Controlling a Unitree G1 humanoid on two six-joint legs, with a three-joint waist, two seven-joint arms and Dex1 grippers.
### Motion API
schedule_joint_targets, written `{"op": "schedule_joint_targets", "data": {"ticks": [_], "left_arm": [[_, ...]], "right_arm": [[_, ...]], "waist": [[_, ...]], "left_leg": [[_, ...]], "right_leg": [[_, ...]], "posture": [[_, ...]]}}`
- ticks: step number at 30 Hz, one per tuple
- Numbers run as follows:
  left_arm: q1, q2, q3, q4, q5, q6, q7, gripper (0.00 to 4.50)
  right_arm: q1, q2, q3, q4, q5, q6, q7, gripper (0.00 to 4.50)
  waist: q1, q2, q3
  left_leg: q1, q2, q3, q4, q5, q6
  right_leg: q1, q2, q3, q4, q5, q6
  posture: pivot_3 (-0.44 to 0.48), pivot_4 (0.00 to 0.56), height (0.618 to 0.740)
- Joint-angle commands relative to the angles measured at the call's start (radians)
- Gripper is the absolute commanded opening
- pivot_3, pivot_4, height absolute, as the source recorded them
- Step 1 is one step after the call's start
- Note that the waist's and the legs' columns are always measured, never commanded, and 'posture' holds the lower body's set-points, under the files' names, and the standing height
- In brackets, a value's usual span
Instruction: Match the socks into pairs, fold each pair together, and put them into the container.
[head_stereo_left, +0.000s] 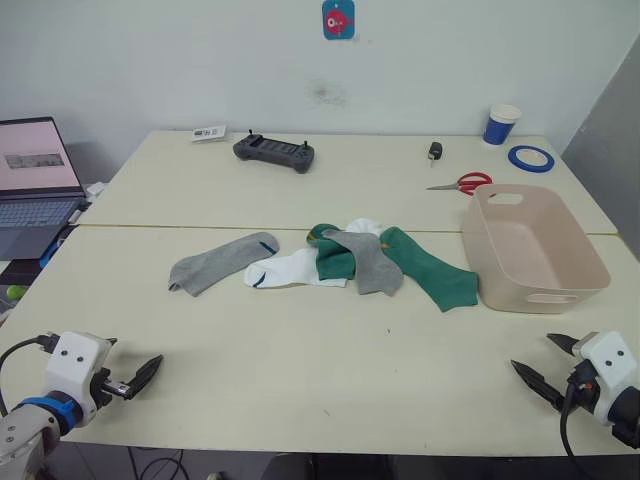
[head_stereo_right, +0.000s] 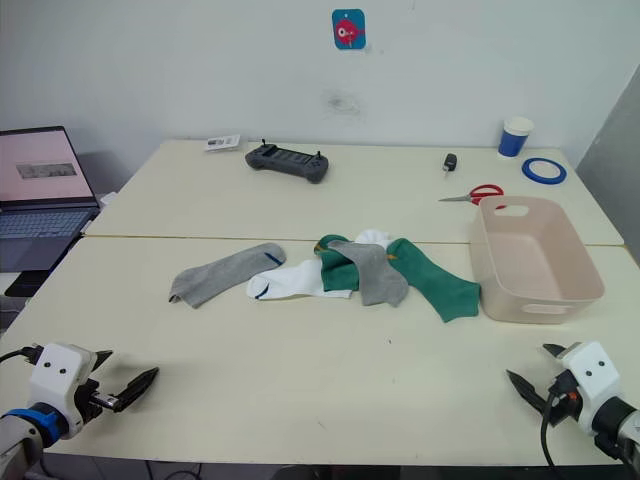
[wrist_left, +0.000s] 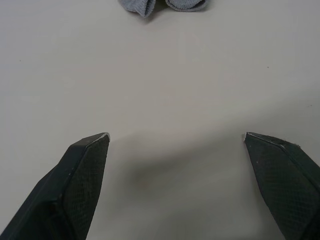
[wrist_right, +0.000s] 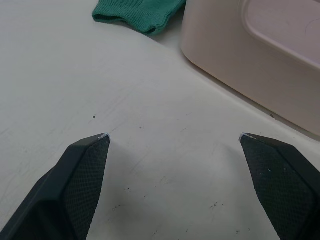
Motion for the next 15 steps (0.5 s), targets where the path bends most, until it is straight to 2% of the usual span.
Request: {"op": "schedule_joint_targets", "data": {"ticks": [1, 5, 11, 15], "left_arm": [[0.008, 0.0, 0.013, -0.04, -0.02, 0.014, -0.003, 4.5], [0.018, -0.006, 0.018, -0.056, -0.027, 0.034, 0.008, 4.5], [0.019, -0.002, 0.067, -0.088, -0.163, 0.084, -0.084, 4.5], [0.017, 0.004, 0.065, -0.088, -0.166, 0.08, -0.088, 4.5]], "right_arm": [[0.0, -0.004, -0.028, -0.016, 0.007, -0.01, -0.003, 4.45], [0.003, -0.007, -0.033, -0.009, 0.01, -0.015, 0.005, 4.45], [-0.016, 0.001, -0.049, 0.036, 0.028, -0.017, 0.005, 4.45], [-0.027, 0.007, -0.059, 0.054, 0.064, -0.015, 0.02, 4.45]], "waist": [[0.0, 0.0, 0.0], [0.0, 0.0, 0.0], [0.0, 0.0, 0.001], [0.0, 0.002, 0.001]], "left_leg": [[0.0, 0.0, 0.0, 0.0, 0.0, 0.0], [0.0, 0.0, 0.0, 0.0, 0.0, 0.0], [0.0, 0.0, 0.0, 0.0, 0.0, 0.0], [0.0, 0.0, 0.0, 0.0, 0.0, 0.0]], "right_leg": [[0.0, 0.0, 0.0, 0.0, 0.0, 0.0], [0.0, 0.0, 0.0, 0.0, 0.0, 0.0], [0.0, 0.0, 0.0, 0.0, 0.0, 0.0], [0.0, 0.0, 0.0, 0.0, 0.0, 0.0]], "posture": [[0.0, 0.15, 0.74], [0.0, 0.15, 0.74], [0.0, 0.15, 0.74], [0.0, 0.15, 0.74]]}}
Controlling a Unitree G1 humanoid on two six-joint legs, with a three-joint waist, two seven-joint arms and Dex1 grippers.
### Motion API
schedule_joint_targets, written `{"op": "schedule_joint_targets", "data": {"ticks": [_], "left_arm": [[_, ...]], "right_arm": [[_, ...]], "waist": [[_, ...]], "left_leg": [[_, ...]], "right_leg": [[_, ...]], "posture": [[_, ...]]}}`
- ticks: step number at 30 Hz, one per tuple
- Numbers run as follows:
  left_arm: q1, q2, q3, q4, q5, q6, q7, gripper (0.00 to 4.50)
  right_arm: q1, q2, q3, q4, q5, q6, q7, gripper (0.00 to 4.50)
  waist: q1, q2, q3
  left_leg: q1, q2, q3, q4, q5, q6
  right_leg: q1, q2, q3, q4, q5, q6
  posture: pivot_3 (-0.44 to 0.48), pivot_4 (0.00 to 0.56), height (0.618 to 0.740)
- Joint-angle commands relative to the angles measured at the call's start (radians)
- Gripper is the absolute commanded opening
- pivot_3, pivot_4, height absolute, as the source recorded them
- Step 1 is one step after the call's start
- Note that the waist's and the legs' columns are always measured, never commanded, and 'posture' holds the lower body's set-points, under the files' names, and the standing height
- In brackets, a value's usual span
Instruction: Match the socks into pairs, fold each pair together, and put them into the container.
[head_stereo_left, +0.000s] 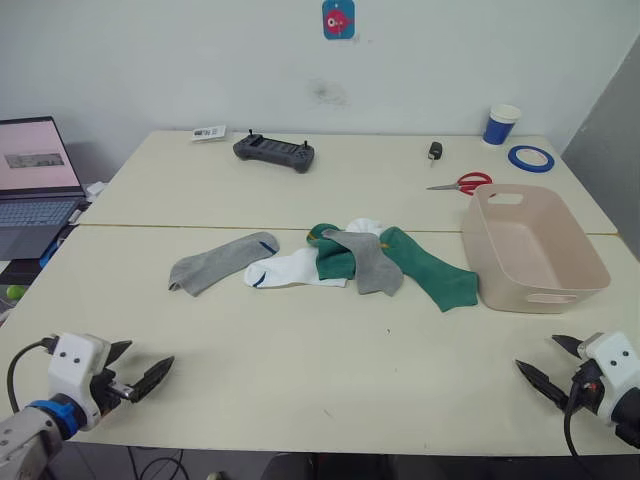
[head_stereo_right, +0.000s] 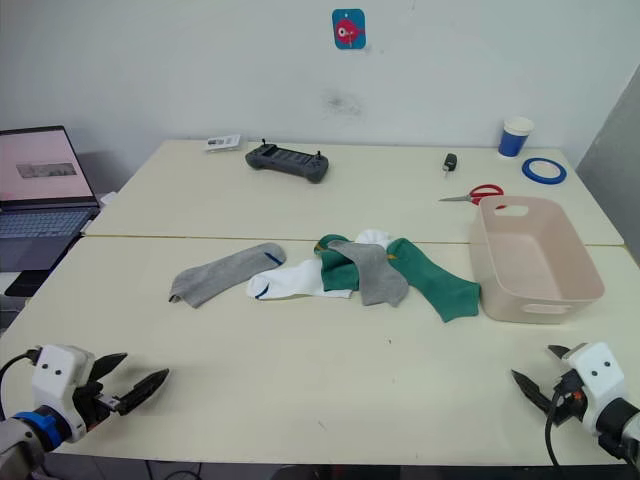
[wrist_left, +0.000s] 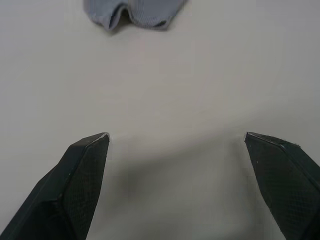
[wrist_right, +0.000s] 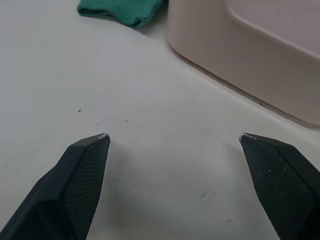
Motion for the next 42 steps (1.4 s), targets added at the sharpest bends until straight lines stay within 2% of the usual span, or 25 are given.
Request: {"op": "schedule_joint_targets", "data": {"ticks": [1, 17, 21, 26, 34, 38, 42], "left_arm": [[-0.003, 0.009, 0.027, -0.025, -0.012, -0.007, -0.004, 4.5], [-0.008, 0.012, -0.002, -0.067, -0.021, 0.017, -0.026, 4.5], [-0.02, 0.009, -0.015, -0.125, -0.06, 0.057, -0.041, 4.5], [-0.049, 0.026, -0.075, -0.239, -0.097, 0.093, -0.075, 4.5], [-0.177, 0.078, -0.202, -0.406, -0.166, 0.146, -0.141, 4.5], [-0.196, 0.108, -0.236, -0.479, -0.264, 0.146, -0.248, 4.5], [-0.202, 0.1, -0.251, -0.482, -0.35, 0.162, -0.299, 4.5]], "right_arm": [[-0.003, -0.004, -0.041, 0.002, 0.032, -0.012, 0.015, 4.45], [0.017, 0.002, -0.036, 0.051, 0.018, -0.092, 0.035, 4.45], [0.031, 0.003, -0.017, 0.028, 0.011, -0.122, 0.051, 4.45], [0.033, -0.008, 0.032, -0.043, -0.016, -0.164, 0.07, 4.45], [-0.002, -0.034, 0.107, -0.241, -0.031, -0.135, 0.069, 4.45], [-0.062, -0.03, 0.162, -0.375, -0.014, -0.036, 0.006, 4.45], [-0.145, -0.039, 0.289, -0.454, -0.081, 0.094, -0.062, 4.45]], "waist": [[0.0, 0.001, 0.0], [0.0, 0.001, 0.0], [0.0, 0.001, 0.0], [0.0, 0.001, 0.0], [0.0, 0.001, 0.0], [-0.003, 0.001, 0.0], [-0.002, 0.001, 0.0]], "left_leg": [[0.0, 0.0, 0.0, 0.0, 0.0, 0.0], [0.0, 0.0, 0.001, 0.0, 0.0, 0.0], [0.0, 0.0, 0.0, 0.0, 0.0, 0.0], [0.0, 0.0, 0.001, 0.0, 0.0, 0.0], [0.0, 0.0, 0.001, 0.0, 0.001, -0.001], [0.0, 0.001, 0.001, 0.0, 0.001, -0.003], [0.0, 0.002, 0.001, 0.0, 0.001, -0.003]], "right_leg": [[0.0, 0.0, 0.0, 0.0, 0.0, 0.0], [0.0, 0.0, 0.001, 0.0, 0.0, 0.0], [0.0, 0.0, 0.0, 0.0, 0.0, 0.0], [0.0, 0.0, 0.0, 0.0, 0.0, 0.0], [0.0, 0.001, 0.0, 0.0, 0.0, -0.001], [0.0, 0.002, 0.0, 0.0, 0.001, -0.002], [-0.001, 0.003, 0.0, 0.0, 0.001, -0.002]], "posture": [[0.0, 0.15, 0.74], [0.0, 0.15, 0.74], [0.0, 0.15, 0.74], [0.0, 0.15, 0.74], [0.0, 0.15, 0.74], [0.0, 0.15, 0.74], [0.0, 0.15, 0.74]]}}
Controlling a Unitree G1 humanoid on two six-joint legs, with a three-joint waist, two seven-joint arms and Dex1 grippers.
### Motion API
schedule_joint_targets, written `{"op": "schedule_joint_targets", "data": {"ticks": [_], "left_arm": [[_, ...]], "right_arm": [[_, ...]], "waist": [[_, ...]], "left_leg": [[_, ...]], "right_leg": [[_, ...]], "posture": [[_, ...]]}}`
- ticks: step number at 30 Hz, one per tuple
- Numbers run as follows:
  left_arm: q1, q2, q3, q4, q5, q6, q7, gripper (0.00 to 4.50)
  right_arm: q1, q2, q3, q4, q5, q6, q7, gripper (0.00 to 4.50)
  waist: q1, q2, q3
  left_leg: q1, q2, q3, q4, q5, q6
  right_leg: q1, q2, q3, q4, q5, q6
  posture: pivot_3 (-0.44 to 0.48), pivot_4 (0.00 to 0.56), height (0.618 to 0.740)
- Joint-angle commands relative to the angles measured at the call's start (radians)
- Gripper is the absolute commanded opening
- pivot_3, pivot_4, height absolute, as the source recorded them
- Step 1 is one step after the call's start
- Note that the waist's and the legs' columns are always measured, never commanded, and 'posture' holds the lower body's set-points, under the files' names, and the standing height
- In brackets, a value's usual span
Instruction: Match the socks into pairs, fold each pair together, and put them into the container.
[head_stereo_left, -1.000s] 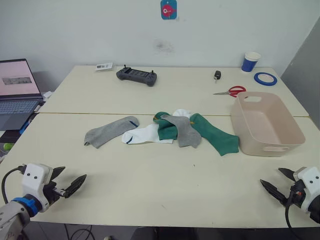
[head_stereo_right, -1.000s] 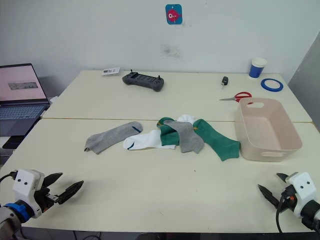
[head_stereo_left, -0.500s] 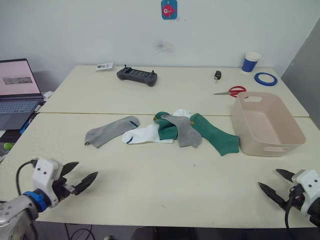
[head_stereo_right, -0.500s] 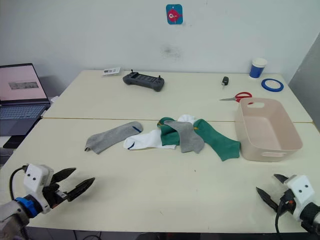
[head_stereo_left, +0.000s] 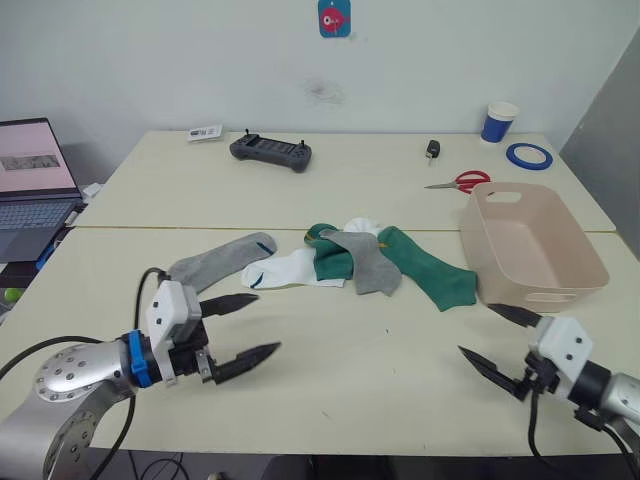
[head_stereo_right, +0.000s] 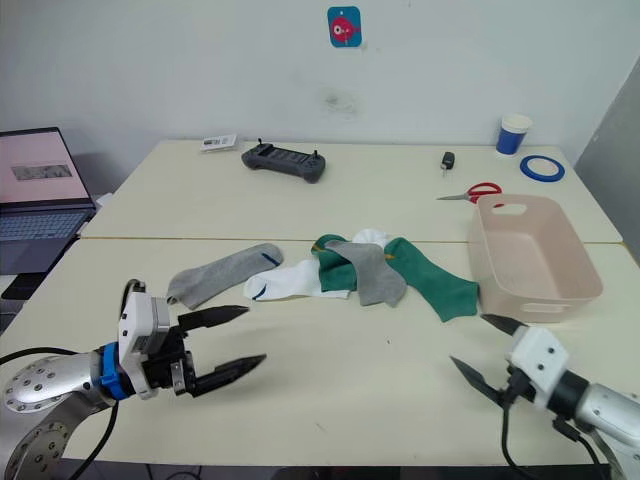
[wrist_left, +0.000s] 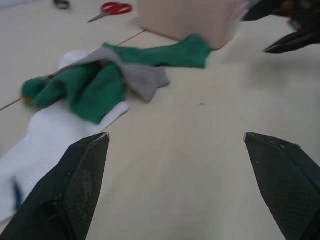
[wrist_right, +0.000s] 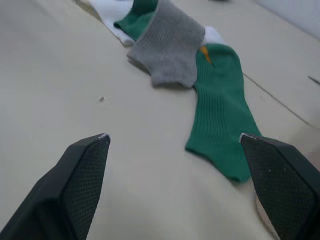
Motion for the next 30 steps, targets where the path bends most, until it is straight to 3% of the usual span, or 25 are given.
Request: {"op": "schedule_joint_targets", "data": {"ticks": [1, 5, 10, 22, 26, 30], "left_arm": [[-0.013, 0.014, -0.015, -0.01, -0.049, 0.002, -0.053, 4.5], [-0.05, 0.017, -0.039, 0.0, -0.063, 0.012, -0.074, 4.5], [-0.057, 0.031, -0.047, -0.016, -0.069, 0.017, -0.091, 4.5], [-0.022, 0.069, -0.041, -0.037, -0.049, 0.014, -0.079, 4.5], [-0.014, 0.061, -0.036, -0.04, -0.05, 0.009, -0.064, 4.5], [-0.016, 0.056, -0.039, -0.042, -0.051, 0.004, -0.054, 4.5]], "right_arm": [[-0.064, -0.01, 0.114, -0.078, -0.076, 0.118, -0.077, 4.45], [-0.156, 0.059, 0.227, -0.08, -0.11, 0.294, -0.191, 4.45], [-0.233, 0.125, 0.283, 0.005, -0.156, 0.369, -0.271, 4.45], [-0.347, 0.147, 0.233, 0.238, -0.157, 0.368, -0.28, 4.45], [-0.381, 0.155, 0.241, 0.278, -0.155, 0.394, -0.286, 3.6], [-0.379, 0.149, 0.249, 0.276, -0.162, 0.41, -0.287, 2.16]], "waist": [[0.002, 0.0, 0.0], [0.003, 0.0, 0.0], [0.002, 0.0, 0.0], [-0.001, 0.0, 0.001], [-0.004, 0.001, 0.001], [-0.003, 0.001, 0.001]], "left_leg": [[0.0, 0.0, 0.0, 0.0, 0.0, 0.0], [0.0, 0.0, -0.001, 0.0, 0.0, 0.0], [0.0, 0.0, 0.0, 0.0, 0.0, 0.0], [-0.001, 0.0, 0.0, -0.002, 0.0, 0.0], [0.0, 0.001, 0.0, -0.002, 0.0, 0.0], [-0.001, 0.001, 0.0, -0.002, 0.0, 0.0]], "right_leg": [[0.0, 0.0, 0.0, 0.0, 0.0, 0.0], [0.0, 0.001, -0.001, 0.0, 0.0, 0.0], [-0.002, 0.001, 0.0, 0.0, 0.0, -0.001], [-0.003, 0.002, 0.0, 0.0, 0.0, -0.001], [-0.003, 0.002, 0.0, 0.001, 0.0, -0.001], [-0.003, 0.003, 0.0, 0.001, 0.0, -0.001]], "posture": [[0.0, 0.15, 0.74], [0.0, 0.15, 0.74], [0.0, 0.15, 0.74], [0.0, 0.15, 0.74], [0.0, 0.15, 0.74], [0.0, 0.15, 0.74]]}}
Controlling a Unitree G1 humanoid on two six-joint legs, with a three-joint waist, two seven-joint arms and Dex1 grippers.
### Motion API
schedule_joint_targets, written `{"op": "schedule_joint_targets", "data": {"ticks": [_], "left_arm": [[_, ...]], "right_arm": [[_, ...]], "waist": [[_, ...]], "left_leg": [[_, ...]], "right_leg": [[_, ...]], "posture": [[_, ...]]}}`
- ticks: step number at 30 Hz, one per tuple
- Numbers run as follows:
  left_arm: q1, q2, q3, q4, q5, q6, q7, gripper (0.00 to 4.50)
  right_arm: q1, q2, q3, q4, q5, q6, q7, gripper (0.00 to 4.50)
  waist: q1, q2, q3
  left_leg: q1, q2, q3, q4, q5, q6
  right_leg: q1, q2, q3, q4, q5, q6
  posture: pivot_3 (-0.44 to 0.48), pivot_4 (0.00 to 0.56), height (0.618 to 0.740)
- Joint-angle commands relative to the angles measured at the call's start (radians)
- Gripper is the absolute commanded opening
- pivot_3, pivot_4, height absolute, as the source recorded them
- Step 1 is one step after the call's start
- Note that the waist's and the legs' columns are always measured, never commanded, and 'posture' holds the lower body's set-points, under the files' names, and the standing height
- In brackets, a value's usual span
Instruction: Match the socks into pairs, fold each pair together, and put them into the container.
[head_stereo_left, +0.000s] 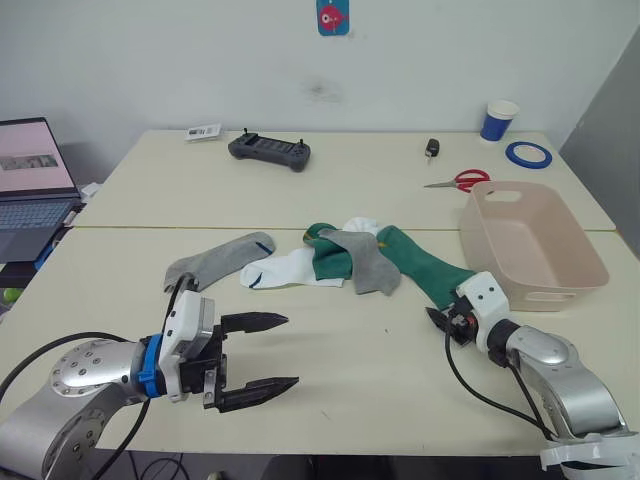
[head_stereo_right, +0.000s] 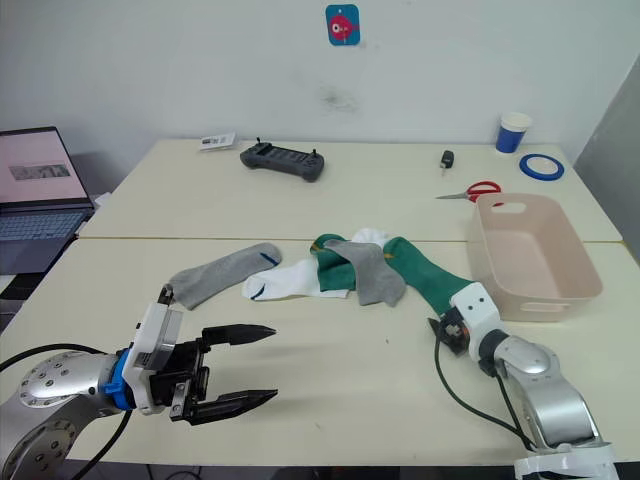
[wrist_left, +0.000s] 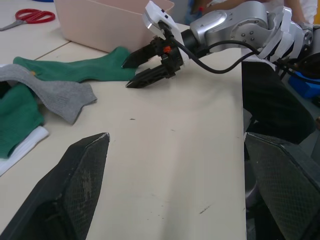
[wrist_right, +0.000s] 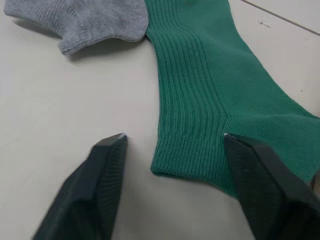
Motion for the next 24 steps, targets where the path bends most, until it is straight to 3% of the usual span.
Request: {"op": "schedule_joint_targets", "data": {"ticks": [1, 7, 18, 24], "left_arm": [[0.002, -0.004, 0.023, -0.032, -0.014, -0.014, 0.008, 4.5], [0.018, -0.006, 0.037, -0.022, -0.005, -0.028, 0.01, 4.5], [0.0, 0.007, 0.101, 0.073, 0.039, -0.076, -0.009, 4.5], [-0.002, 0.01, 0.124, 0.109, 0.053, -0.09, -0.014, 4.5]], "right_arm": [[0.003, -0.012, -0.011, -0.01, -0.012, 0.01, -0.008, 1.72], [0.011, -0.012, -0.021, -0.021, -0.009, -0.004, -0.01, 0.01], [-0.014, -0.063, -0.088, -0.111, 0.045, -0.027, 0.052, 0.01], [-0.093, -0.117, -0.216, -0.229, 0.239, 0.116, 0.136, 0.01]], "waist": [[0.001, 0.0, 0.0], [0.001, 0.0, 0.0], [0.001, 0.002, 0.001], [0.0, 0.002, 0.001]], "left_leg": [[0.0, 0.0, 0.0, 0.0, 0.0, 0.0], [0.0, 0.0, 0.0, 0.0, 0.0, 0.0], [0.0, 0.0, 0.001, 0.0, 0.0, 0.0], [0.0, 0.001, 0.001, 0.0, 0.0, 0.0]], "right_leg": [[0.0, 0.0, 0.0, 0.0, 0.0, 0.0], [0.0, 0.0, 0.0, 0.0, 0.0, 0.0], [0.0, 0.001, 0.0, 0.0, 0.0, 0.0], [0.0, 0.001, -0.001, 0.0, 0.0, 0.0]], "posture": [[0.0, 0.15, 0.74], [0.0, 0.15, 0.74], [0.0, 0.15, 0.74], [0.0, 0.15, 0.74]]}}
